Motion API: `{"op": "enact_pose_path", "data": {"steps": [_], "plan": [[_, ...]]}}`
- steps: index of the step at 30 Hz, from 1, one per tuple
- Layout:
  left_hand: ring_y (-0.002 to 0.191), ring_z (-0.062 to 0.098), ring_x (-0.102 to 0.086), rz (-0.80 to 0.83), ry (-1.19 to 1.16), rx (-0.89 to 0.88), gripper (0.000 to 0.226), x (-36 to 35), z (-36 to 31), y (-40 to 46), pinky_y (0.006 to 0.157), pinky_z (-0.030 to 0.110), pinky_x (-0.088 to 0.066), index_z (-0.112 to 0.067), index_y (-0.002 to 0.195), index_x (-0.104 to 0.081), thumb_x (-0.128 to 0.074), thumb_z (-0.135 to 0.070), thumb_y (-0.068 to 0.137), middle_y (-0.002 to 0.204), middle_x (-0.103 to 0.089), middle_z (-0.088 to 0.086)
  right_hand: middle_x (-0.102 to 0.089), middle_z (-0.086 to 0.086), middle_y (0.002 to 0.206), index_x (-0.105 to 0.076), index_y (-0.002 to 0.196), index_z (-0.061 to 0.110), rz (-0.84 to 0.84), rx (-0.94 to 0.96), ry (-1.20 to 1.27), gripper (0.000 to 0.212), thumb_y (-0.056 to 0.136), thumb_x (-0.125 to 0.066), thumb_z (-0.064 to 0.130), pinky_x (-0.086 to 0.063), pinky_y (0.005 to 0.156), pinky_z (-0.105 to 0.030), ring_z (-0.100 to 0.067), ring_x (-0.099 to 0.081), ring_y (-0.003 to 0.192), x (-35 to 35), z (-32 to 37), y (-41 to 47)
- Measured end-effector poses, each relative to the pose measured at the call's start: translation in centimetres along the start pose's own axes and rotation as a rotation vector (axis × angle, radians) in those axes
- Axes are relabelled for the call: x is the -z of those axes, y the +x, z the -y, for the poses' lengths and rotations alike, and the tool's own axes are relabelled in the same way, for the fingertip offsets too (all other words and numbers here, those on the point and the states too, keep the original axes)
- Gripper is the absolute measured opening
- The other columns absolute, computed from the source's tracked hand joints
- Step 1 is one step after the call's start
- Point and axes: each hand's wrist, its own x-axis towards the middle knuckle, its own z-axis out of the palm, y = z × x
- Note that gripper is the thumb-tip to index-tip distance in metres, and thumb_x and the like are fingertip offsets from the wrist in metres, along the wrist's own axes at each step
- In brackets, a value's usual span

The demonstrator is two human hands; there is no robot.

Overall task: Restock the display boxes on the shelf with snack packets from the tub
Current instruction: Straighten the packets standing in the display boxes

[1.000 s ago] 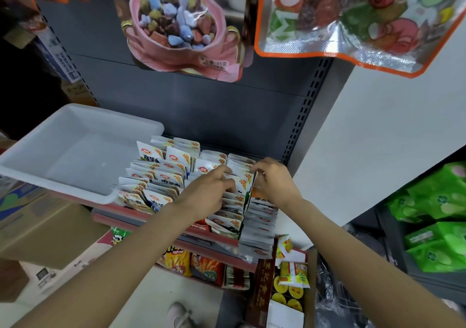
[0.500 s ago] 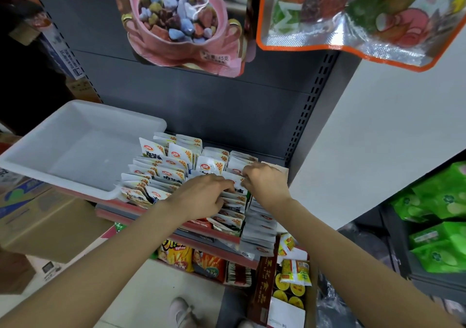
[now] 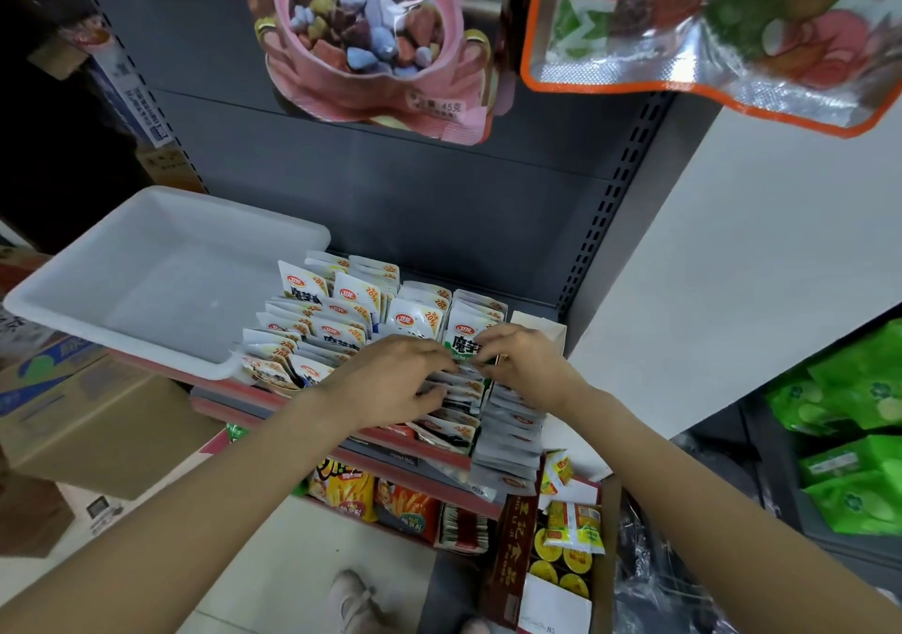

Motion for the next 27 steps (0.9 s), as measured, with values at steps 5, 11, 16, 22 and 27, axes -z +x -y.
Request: {"op": "enact_pose_path", "data": {"steps": [5, 11, 16, 22, 27], "plan": [[0.111, 0.017, -0.057, 0.035, -0.003, 0.009, 0.035, 0.4, -0.1, -0.1, 0.093, 0.027, -0.045, -0.025, 0.126, -0.058, -0.048, -0.032, 0.094, 0.141, -0.047, -0.005, -0.062, -0.005, 0.121, -0.064, 0.120, 0.018, 0.028, -0.045, -0.038, 0.029, 0.091, -0.058, 0.017, -0.044, 0.096, -0.032, -0.022, -0.055, 0.112, -0.3, 0.6, 0.4], [0.117, 0.016, -0.052, 0.053, 0.019, 0.019, 0.035, 0.2, 0.3, -0.5, 0.102, 0.031, -0.041, -0.032, 0.128, -0.057, -0.047, -0.037, 0.095, 0.159, -0.003, -0.005, -0.063, -0.008, 0.087, -0.064, 0.088, 0.006, -0.068, -0.116, -0.102, 0.017, 0.094, -0.052, 0.016, -0.045, 0.071, -0.033, -0.028, -0.057, 0.088, -0.5, 0.4, 0.9], [0.135, 0.015, -0.034, 0.018, -0.002, -0.002, 0.035, -0.1, 0.7, -0.5, 0.113, 0.031, -0.029, -0.033, 0.129, -0.056, -0.046, -0.036, 0.096, 0.159, -0.006, -0.004, -0.042, -0.006, 0.141, -0.067, 0.114, 0.008, -0.185, -0.028, -0.195, 0.025, 0.095, -0.052, 0.015, -0.045, 0.096, -0.034, -0.022, -0.039, 0.127, -1.2, 0.8, 0.3], [0.128, 0.018, -0.045, 0.027, 0.006, 0.010, 0.035, -0.2, 0.8, -0.3, 0.108, 0.031, -0.035, -0.035, 0.129, -0.055, -0.045, -0.036, 0.096, 0.158, -0.011, -0.006, -0.042, -0.011, 0.141, -0.067, 0.114, 0.007, -0.211, -0.010, -0.228, 0.024, 0.093, -0.055, 0.011, -0.042, 0.103, -0.035, -0.027, -0.040, 0.128, -1.6, 0.7, 0.3], [0.123, 0.018, -0.049, 0.013, -0.005, 0.003, 0.034, -0.4, 0.9, -0.3, 0.105, 0.033, -0.039, -0.033, 0.127, -0.058, -0.048, -0.033, 0.094, 0.157, -0.016, -0.005, -0.046, -0.009, 0.133, -0.068, 0.110, 0.005, -0.232, 0.018, -0.230, 0.022, 0.093, -0.056, 0.011, -0.042, 0.100, -0.033, -0.025, -0.044, 0.118, -1.2, 0.8, 0.2]]}}
